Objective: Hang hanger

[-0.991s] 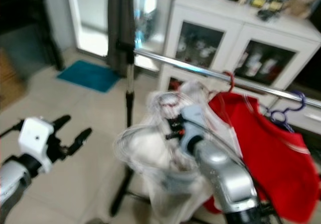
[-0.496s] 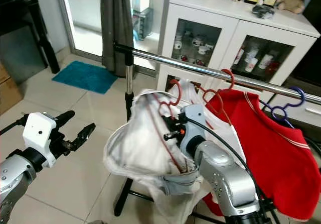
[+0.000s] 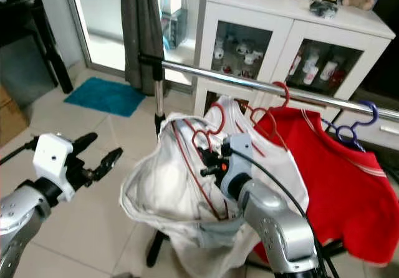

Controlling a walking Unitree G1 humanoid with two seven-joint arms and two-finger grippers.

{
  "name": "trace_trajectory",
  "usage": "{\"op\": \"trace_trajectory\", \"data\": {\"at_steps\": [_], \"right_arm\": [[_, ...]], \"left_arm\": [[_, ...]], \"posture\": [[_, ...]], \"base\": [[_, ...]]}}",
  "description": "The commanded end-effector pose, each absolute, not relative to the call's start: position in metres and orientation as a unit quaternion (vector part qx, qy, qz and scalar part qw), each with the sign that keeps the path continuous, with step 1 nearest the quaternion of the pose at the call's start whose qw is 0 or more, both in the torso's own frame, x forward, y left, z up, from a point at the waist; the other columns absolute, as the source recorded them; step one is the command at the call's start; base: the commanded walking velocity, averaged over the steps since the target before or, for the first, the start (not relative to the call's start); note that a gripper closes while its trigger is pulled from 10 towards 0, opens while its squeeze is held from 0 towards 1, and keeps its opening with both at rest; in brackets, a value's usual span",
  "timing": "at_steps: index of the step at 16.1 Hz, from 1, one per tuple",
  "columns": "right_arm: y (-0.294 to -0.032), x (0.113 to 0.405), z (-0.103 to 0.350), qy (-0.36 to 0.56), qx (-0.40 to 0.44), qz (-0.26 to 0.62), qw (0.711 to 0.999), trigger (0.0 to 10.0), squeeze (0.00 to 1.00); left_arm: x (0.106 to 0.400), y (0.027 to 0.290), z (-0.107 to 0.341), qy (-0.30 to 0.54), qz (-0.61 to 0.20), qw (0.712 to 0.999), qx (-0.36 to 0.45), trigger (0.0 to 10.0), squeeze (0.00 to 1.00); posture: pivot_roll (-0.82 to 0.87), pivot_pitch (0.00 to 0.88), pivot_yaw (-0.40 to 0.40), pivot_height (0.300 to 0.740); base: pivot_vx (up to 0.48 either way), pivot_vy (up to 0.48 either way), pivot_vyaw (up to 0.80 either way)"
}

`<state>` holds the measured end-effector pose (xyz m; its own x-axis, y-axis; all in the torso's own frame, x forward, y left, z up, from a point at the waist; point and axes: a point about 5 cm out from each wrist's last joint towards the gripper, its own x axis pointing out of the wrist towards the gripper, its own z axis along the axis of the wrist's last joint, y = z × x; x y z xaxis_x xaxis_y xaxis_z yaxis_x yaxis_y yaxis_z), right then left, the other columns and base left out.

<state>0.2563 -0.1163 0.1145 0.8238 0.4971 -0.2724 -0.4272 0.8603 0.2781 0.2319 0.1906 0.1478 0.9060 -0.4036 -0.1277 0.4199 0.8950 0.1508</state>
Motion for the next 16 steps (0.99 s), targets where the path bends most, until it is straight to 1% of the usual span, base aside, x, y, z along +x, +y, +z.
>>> {"op": "trace_trajectory", "data": {"at_steps": [1,2,3,4,6,8,12,14,16], "right_arm": [[-0.122,0.258,0.125,0.147,0.111,0.234,0.955,10.0,0.0],[-0.122,0.257,0.124,0.15,0.113,0.232,0.955,10.0,0.0],[-0.122,0.256,0.123,0.154,0.112,0.229,0.955,10.0,0.0],[-0.122,0.256,0.123,0.156,0.113,0.225,0.955,10.0,0.0],[-0.122,0.256,0.124,0.15,0.117,0.223,0.956,10.0,0.0],[-0.12,0.257,0.126,0.145,0.12,0.226,0.956,10.0,0.0],[-0.116,0.264,0.131,0.132,0.103,0.239,0.957,10.0,0.0],[-0.11,0.271,0.136,0.119,0.079,0.251,0.957,10.0,0.0],[-0.106,0.279,0.141,0.113,0.074,0.249,0.959,10.0,0.0]], "left_arm": [[0.235,0.186,0.148,0.049,-0.22,0.971,0.083,10.0,0.0],[0.236,0.185,0.147,0.05,-0.222,0.97,0.087,10.0,0.0],[0.238,0.185,0.147,0.053,-0.219,0.969,0.101,10.0,0.0],[0.24,0.185,0.147,0.056,-0.215,0.968,0.116,10.0,0.0],[0.241,0.185,0.147,0.058,-0.216,0.968,0.113,10.0,0.0],[0.24,0.186,0.147,0.062,-0.211,0.971,0.097,10.0,0.0],[0.237,0.186,0.142,0.077,-0.221,0.966,0.114,10.0,0.0],[0.233,0.186,0.136,0.099,-0.241,0.955,0.14,10.0,0.0],[0.23,0.187,0.135,0.107,-0.27,0.946,0.147,10.0,0.0]], "posture": [[-0.02,0.0,-0.021,0.74],[-0.03,0.0,-0.013,0.74],[-0.03,0.0,-0.011,0.74],[-0.03,0.0,-0.007,0.74],[-0.03,0.0,-0.005,0.74],[-0.02,0.0,-0.006,0.74],[-0.02,0.0,-0.011,0.74],[-0.02,0.0,-0.011,0.74],[-0.02,0.0,-0.016,0.74]], "base": [[0.0,0.48,-0.79],[0.0,0.48,-0.79],[0.0,0.0,-0.79],[0.0,-0.48,-0.46],[0.0,-0.48,0.0],[0.0,0.0,0.0],[0.0,0.0,0.0],[0.0,0.0,0.0],[0.0,0.0,0.0]]}}
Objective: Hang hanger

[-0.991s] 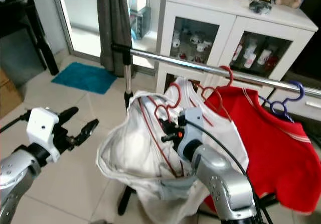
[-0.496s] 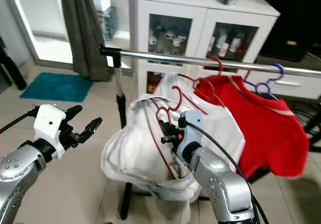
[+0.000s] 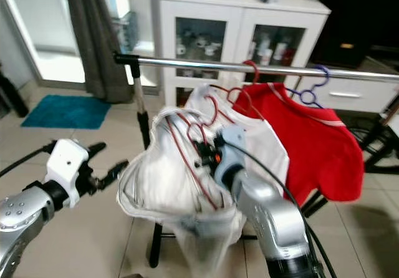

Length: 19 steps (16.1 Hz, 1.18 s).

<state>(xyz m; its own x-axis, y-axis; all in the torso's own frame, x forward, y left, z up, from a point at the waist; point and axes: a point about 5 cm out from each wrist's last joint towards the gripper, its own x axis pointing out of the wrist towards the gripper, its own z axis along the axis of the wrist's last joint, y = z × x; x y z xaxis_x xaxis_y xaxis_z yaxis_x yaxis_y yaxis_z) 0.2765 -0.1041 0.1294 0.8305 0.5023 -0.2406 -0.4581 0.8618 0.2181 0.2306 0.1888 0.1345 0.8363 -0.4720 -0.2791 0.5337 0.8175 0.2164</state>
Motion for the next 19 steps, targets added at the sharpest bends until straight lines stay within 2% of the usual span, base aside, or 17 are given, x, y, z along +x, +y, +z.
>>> {"op": "trace_trajectory", "data": {"at_steps": [1,5,13,19], "right_arm": [[-0.102,0.287,0.145,0.108,0.066,0.245,0.961,10.0,0.0],[-0.091,0.318,0.156,0.097,0.041,0.225,0.969,10.0,0.0],[-0.067,0.378,0.175,0.103,0.009,0.202,0.974,10.0,0.0],[-0.055,0.398,0.18,0.132,0.022,0.19,0.973,10.0,0.0]], "left_arm": [[0.227,0.188,0.135,0.111,-0.287,0.94,0.148,10.0,0.0],[0.222,0.192,0.138,0.116,-0.322,0.927,0.155,10.0,0.0],[0.221,0.192,0.146,0.092,-0.337,0.924,0.155,10.0,0.0],[0.221,0.19,0.159,0.071,-0.345,0.923,0.154,10.0,0.0]], "posture": [[-0.02,0.0,-0.017,0.74],[-0.01,0.0,-0.022,0.74],[0.01,0.0,-0.031,0.74],[0.02,0.0,-0.03,0.74]], "base": [[0.0,0.0,0.0],[0.0,0.0,0.0],[0.0,0.0,0.0],[0.0,0.0,0.0]]}}
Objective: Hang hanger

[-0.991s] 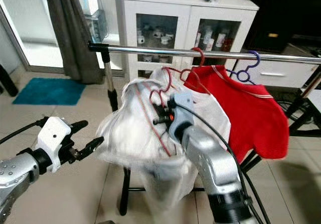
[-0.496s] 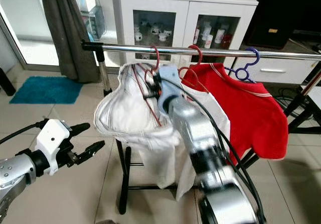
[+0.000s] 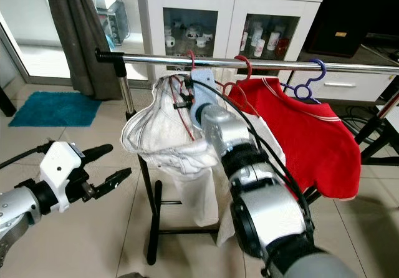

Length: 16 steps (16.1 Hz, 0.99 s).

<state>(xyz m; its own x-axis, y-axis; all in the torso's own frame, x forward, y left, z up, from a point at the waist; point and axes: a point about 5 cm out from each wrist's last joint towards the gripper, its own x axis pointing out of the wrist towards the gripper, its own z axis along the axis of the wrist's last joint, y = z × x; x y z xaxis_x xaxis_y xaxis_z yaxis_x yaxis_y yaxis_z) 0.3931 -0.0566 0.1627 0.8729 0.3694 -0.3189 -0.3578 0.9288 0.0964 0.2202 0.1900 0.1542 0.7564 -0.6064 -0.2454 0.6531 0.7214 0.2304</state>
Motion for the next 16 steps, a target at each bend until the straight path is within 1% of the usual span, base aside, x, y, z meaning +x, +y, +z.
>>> {"op": "trace_trajectory", "data": {"at_steps": [1,4,7,9,10,11,12,14,16], "right_arm": [[-0.05,0.397,0.175,0.15,0.007,0.199,0.968,10.0,0.0],[-0.041,0.392,0.162,0.189,-0.005,0.224,0.956,10.0,0.0],[-0.036,0.389,0.154,0.206,-0.017,0.231,0.951,10.0,0.0],[-0.037,0.39,0.154,0.197,-0.016,0.23,0.953,10.0,0.0],[-0.039,0.392,0.159,0.177,-0.007,0.227,0.958,10.0,0.91],[-0.04,0.392,0.159,0.173,-0.006,0.227,0.958,10.0,0.91],[-0.038,0.394,0.168,0.146,0.015,0.252,0.957,10.0,1.0],[-0.04,0.396,0.174,0.129,0.024,0.259,0.957,10.0,1.0],[-0.048,0.396,0.182,0.1,0.019,0.286,0.953,10.0,1.0]], "left_arm": [[0.219,0.191,0.16,0.072,-0.347,0.922,0.155,10.0,0.0],[0.217,0.192,0.16,0.077,-0.349,0.921,0.156,10.0,0.0],[0.217,0.191,0.159,0.079,-0.35,0.92,0.157,10.0,0.0],[0.218,0.192,0.16,0.079,-0.349,0.92,0.159,10.0,0.0],[0.219,0.192,0.16,0.075,-0.344,0.922,0.163,10.0,0.0],[0.22,0.192,0.16,0.074,-0.343,0.922,0.164,10.0,0.0],[0.222,0.192,0.161,0.071,-0.336,0.924,0.166,10.0,0.0],[0.225,0.193,0.162,0.067,-0.329,0.927,0.168,10.0,0.0],[0.232,0.193,0.165,0.054,-0.313,0.935,0.161,10.0,0.0]], "posture": [[0.03,0.0,-0.034,0.74],[0.03,0.0,-0.035,0.74],[0.04,0.0,-0.038,0.74],[0.04,0.0,-0.039,0.74],[0.04,0.0,-0.039,0.74],[0.04,0.0,-0.039,0.74],[0.04,0.0,-0.038,0.74],[0.03,0.0,-0.034,0.74],[0.02,0.0,-0.025,0.74]], "base": [[0.0,0.0,0.0],[0.0,0.0,0.0],[0.0,0.0,0.0],[0.0,0.0,0.0],[0.0,0.0,0.0],[0.0,0.0,0.0],[0.0,0.0,0.0],[0.0,0.0,0.0],[0.0,0.0,0.0]]}}
